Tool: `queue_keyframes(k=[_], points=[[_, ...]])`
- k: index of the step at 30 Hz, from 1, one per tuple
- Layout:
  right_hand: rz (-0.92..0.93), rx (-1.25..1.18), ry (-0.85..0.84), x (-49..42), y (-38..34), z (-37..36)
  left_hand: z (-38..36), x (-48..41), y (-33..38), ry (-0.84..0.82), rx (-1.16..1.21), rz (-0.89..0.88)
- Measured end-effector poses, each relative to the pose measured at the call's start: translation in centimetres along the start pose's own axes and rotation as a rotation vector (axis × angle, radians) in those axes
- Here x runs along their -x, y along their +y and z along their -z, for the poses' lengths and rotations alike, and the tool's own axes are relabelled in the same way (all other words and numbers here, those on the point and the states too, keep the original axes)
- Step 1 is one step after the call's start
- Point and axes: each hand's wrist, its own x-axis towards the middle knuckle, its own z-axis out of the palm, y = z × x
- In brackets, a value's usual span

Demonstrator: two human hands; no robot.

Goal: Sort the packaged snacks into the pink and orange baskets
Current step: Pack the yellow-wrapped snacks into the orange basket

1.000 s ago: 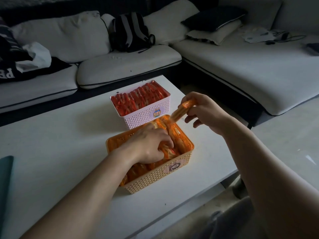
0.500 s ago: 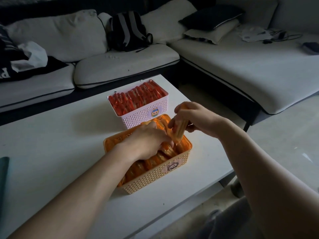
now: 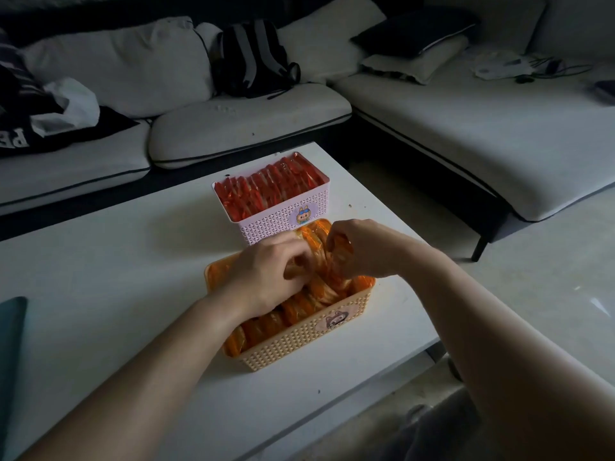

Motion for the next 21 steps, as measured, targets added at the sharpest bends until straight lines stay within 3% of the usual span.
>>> queue_keyframes(k=[5, 9, 13, 21], points=[[0.010, 0.179, 0.037, -0.3, -1.4, -1.0, -0.4, 2.1, -0.4, -0.247, -0.273, -0.016], [-0.001, 0.078, -0.022, -0.1, -0.9, -0.5, -0.9, 2.2, 0.1, -0.207, -0.336, -0.064], [-0.047, -0.184, -0.096, 0.0, 0.1, 0.1, -1.3, 2.5, 0.4, -0.175, -0.374, -0.083], [-0.081, -0.406, -0.036, 0.0, 1.4, 0.9, -2.5, 2.5, 0.9, -0.050, -0.333, -0.141]])
